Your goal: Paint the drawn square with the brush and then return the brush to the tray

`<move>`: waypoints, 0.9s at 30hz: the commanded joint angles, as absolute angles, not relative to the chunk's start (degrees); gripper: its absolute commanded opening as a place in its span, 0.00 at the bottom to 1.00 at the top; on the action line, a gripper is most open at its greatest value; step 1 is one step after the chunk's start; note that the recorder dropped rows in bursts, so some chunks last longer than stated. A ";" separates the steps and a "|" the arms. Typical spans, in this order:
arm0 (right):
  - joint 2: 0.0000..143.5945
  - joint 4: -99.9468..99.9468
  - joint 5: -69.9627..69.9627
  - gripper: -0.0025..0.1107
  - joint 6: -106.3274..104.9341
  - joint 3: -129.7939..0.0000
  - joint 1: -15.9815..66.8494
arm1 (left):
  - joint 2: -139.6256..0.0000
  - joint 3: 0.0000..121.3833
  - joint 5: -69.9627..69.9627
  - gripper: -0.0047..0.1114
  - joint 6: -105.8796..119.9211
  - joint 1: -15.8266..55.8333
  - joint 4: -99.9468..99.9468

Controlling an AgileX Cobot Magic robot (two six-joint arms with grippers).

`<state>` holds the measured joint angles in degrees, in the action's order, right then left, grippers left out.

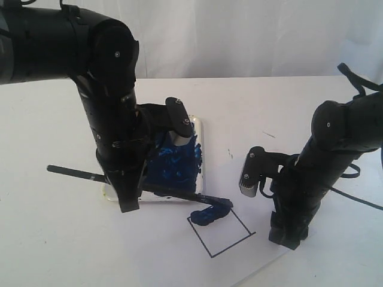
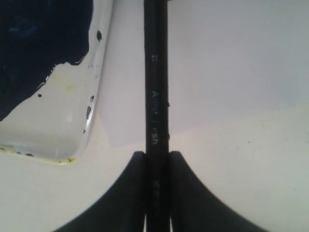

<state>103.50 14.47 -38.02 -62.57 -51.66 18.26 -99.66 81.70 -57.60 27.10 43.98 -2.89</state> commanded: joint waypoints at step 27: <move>104.87 14.92 -38.08 0.58 -62.72 -51.21 18.31 | -102.43 81.34 -61.01 0.04 30.25 44.07 -0.46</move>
